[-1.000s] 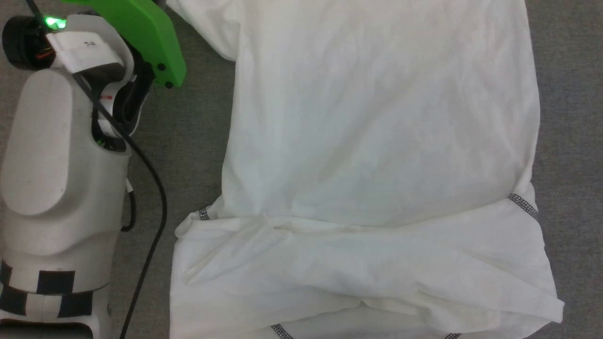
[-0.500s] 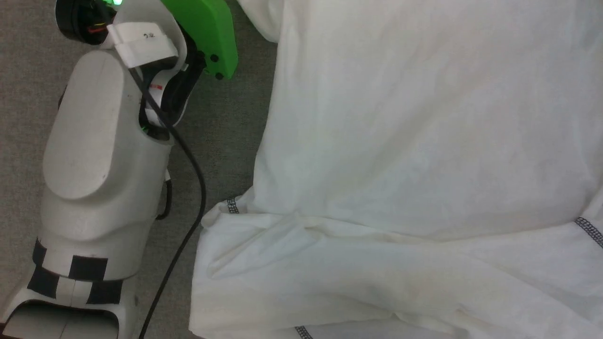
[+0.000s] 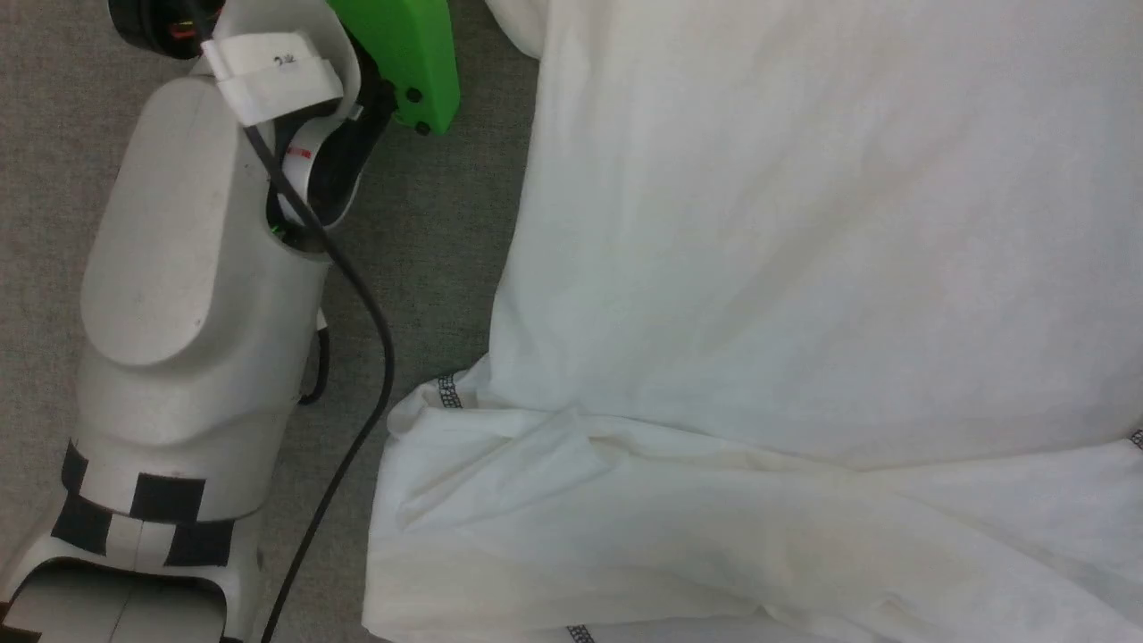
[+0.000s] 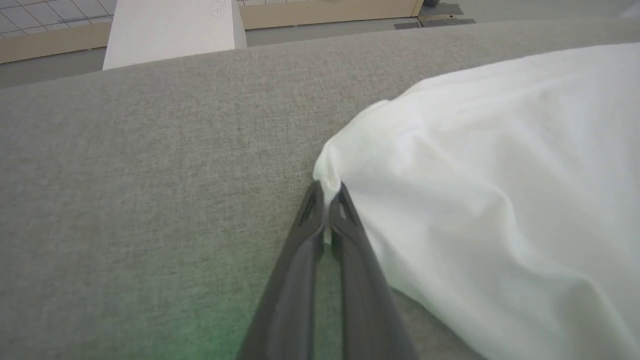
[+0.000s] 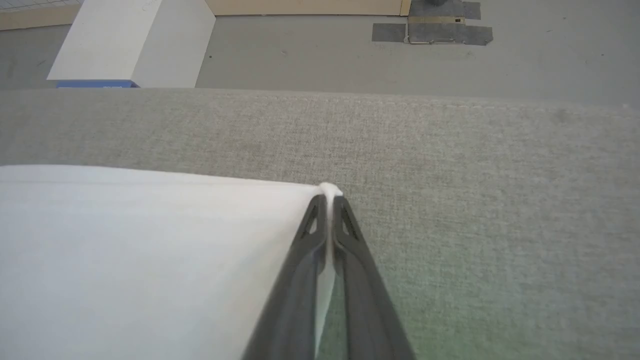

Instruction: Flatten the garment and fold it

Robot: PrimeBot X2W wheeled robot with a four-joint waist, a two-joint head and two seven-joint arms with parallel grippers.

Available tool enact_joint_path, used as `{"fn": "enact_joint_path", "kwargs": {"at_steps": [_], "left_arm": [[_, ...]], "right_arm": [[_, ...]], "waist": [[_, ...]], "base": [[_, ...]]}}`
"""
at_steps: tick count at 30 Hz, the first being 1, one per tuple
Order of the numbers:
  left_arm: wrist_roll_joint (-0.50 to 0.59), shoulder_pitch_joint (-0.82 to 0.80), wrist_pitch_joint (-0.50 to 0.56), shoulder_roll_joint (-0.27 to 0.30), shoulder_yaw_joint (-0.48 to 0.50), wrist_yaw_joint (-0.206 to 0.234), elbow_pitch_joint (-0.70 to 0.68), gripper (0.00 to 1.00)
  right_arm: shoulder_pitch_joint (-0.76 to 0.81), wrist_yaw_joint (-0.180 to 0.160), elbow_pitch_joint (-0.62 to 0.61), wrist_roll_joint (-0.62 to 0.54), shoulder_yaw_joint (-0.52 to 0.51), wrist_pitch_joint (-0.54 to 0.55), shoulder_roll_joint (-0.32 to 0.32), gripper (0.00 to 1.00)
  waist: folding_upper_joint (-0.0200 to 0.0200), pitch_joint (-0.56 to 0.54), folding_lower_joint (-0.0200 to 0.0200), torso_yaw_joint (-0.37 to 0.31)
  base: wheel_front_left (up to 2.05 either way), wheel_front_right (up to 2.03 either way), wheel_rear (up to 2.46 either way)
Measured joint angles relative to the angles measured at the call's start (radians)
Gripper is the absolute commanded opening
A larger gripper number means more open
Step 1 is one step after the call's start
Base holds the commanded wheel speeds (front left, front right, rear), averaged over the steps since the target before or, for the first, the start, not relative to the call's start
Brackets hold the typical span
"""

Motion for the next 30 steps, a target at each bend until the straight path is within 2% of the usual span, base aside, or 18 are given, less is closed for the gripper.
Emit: {"fn": "enact_joint_path", "kwargs": {"at_steps": [11,16,22,30], "left_arm": [[0.027,-0.041,-0.191,0.03,0.053,0.023,0.027,0.0],[0.026,-0.041,-0.227,0.051,0.065,0.02,0.038,0.0],[0.008,0.015,-0.244,0.091,0.084,-0.005,-0.007,0.0],[-0.019,0.276,-0.28,0.148,0.102,-0.024,-0.219,0.0]], "right_arm": [[-0.003,0.0,0.01,0.079,-0.029,-0.164,-0.015,0.0],[0.027,0.0,0.006,0.149,-0.024,-0.21,-0.021,0.0],[0.148,0.0,-0.053,0.249,0.013,-0.254,-0.031,0.0],[0.423,0.0,-0.264,0.388,0.009,-0.252,-0.041,0.0]], "waist": [[0.0,-0.078,0.0,-0.039],[0.0,-0.133,0.0,-0.058],[0.0,-0.216,0.0,-0.078],[0.0,-0.351,-0.0001,-0.094]], "base": [[0.0,0.0,0.0],[0.0,0.0,0.0],[0.0,0.0,0.0],[0.0,0.0,0.0]]}}
